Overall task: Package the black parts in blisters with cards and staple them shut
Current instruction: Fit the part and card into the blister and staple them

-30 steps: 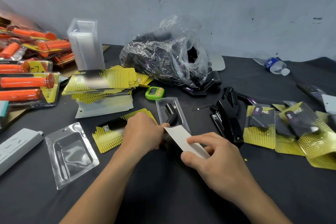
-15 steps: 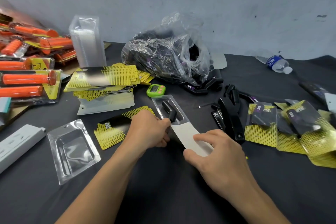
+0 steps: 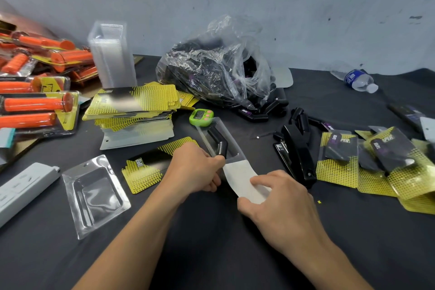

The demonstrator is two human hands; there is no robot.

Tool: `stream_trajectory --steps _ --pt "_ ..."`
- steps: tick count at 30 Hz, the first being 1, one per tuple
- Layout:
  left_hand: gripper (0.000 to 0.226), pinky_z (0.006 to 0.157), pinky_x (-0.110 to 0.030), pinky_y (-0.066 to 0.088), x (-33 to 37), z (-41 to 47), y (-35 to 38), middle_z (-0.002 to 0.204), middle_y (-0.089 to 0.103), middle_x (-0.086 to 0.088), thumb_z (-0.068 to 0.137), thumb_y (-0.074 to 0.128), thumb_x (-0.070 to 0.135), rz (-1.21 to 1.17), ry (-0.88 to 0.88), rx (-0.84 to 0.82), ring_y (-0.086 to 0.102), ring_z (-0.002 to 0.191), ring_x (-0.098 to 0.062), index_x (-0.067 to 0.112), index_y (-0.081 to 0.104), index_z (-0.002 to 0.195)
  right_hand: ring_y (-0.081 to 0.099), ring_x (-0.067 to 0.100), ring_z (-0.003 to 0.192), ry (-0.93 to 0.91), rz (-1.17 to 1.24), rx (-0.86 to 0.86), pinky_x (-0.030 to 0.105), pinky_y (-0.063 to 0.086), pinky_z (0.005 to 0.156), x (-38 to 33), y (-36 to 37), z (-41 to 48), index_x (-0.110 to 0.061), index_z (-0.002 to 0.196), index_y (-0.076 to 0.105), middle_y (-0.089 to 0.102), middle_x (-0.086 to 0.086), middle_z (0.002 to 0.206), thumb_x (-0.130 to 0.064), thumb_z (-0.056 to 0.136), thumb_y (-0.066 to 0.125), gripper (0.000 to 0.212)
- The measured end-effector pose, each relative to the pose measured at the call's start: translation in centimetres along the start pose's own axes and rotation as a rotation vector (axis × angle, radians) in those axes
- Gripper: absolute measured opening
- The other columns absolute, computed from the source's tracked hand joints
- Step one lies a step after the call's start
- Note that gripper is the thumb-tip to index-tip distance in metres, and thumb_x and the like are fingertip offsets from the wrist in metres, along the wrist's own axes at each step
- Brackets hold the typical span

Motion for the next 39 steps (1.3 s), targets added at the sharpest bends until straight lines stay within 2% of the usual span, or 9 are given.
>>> stream_trajectory --steps 8,11,15,20,23,26,29,33,39 --pt "0.033 0.046 -0.019 0.052 -0.1 0.3 -0.3 0.055 0.071 -0.003 0.085 0.061 0.024 0.152 0.016 0.031 0.069 0.047 -0.017 0.004 0.074 0.062 0.054 0.010 0.085 -0.010 0.004 0.033 0.027 0.038 0.068 -0.1 0.0 -0.2 -0.037 0.117 0.069 0.053 -0.019 0.109 -0.072 0.058 0.049 0.072" --pt "0.032 0.056 -0.031 0.061 0.2 0.2 -0.4 0.055 0.070 -0.003 0.082 0.065 0.032 0.340 0.085 0.140 0.071 0.054 -0.022 0.007 0.073 0.063 0.054 0.010 0.083 -0.029 0.036 0.039 0.025 0.038 0.067 -0.2 0.0 -0.3 -0.035 0.114 0.069 0.052 -0.018 0.108 -0.072 0.058 0.048 0.070" --pt "0.029 0.051 -0.027 0.049 0.8 -0.1 -0.1 0.058 0.067 -0.006 0.076 0.065 0.031 0.491 0.106 0.247 0.064 0.057 -0.024 0.007 0.069 0.060 0.056 0.011 0.083 -0.023 0.041 0.063 0.027 0.041 0.069 -0.4 0.0 -0.5 -0.033 0.112 0.071 0.051 -0.019 0.109 -0.072 0.059 0.049 0.069" --pt "0.031 0.061 -0.031 0.061 0.4 0.7 -0.3 0.055 0.070 -0.002 0.085 0.064 0.029 0.398 0.089 0.117 0.071 0.057 -0.020 0.006 0.075 0.067 0.056 0.013 0.079 -0.042 -0.015 0.079 0.030 0.042 0.065 -0.8 -0.1 -0.5 -0.029 0.108 0.071 0.050 -0.016 0.106 -0.070 0.063 0.050 0.064" --pt "0.033 0.062 -0.026 0.061 0.2 0.7 -0.5 0.054 0.071 0.001 0.087 0.063 0.023 0.285 0.068 0.049 0.069 0.050 -0.012 0.007 0.075 0.061 0.057 0.014 0.080 -0.065 -0.057 0.081 0.030 0.042 0.064 -0.9 -0.3 -0.5 -0.030 0.108 0.071 0.049 -0.015 0.107 -0.066 0.065 0.052 0.059" --pt "0.032 0.059 -0.025 0.060 0.2 0.5 -0.6 0.053 0.070 -0.002 0.084 0.064 0.022 0.242 0.057 0.063 0.070 0.049 -0.015 0.008 0.074 0.057 0.058 0.013 0.082 -0.088 -0.061 0.067 0.030 0.041 0.066 -0.9 -0.4 -0.5 -0.031 0.110 0.071 0.049 -0.016 0.108 -0.064 0.065 0.055 0.058" --pt "0.033 0.056 -0.024 0.059 0.4 0.2 -0.5 0.050 0.068 0.000 0.083 0.064 0.025 0.355 0.076 0.103 0.069 0.049 -0.015 0.009 0.073 0.056 0.060 0.012 0.085 -0.105 -0.053 0.050 0.029 0.042 0.068 -0.8 -0.4 -0.4 -0.034 0.111 0.072 0.048 -0.018 0.109 -0.064 0.064 0.057 0.058" --pt "0.029 0.059 -0.039 0.062 0.9 -0.1 -0.4 0.059 0.070 -0.006 0.077 0.063 0.030 0.486 0.144 0.196 0.071 0.060 -0.026 0.006 0.072 0.063 0.059 0.010 0.086 -0.136 -0.006 0.029 0.029 0.046 0.071 -0.7 -0.2 0.1 -0.036 0.112 0.072 0.046 -0.020 0.110 -0.062 0.063 0.060 0.057" --pt "0.030 0.047 -0.031 0.052 1.1 -0.2 -0.4 0.055 0.065 -0.005 0.078 0.061 0.027 0.506 0.194 0.230 0.064 0.054 -0.023 0.007 0.064 0.057 0.059 0.008 0.087 -0.186 0.047 0.032 0.029 0.051 0.074 -0.4 -0.1 0.7 -0.039 0.109 0.073 0.045 -0.023 0.111 -0.062 0.061 0.059 0.055"
Point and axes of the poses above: each hand's wrist, its own z-axis towards the middle knuckle, its own y-axis out of the palm, x = y × z, the point moved 4 cm from there along z, towards the middle knuckle
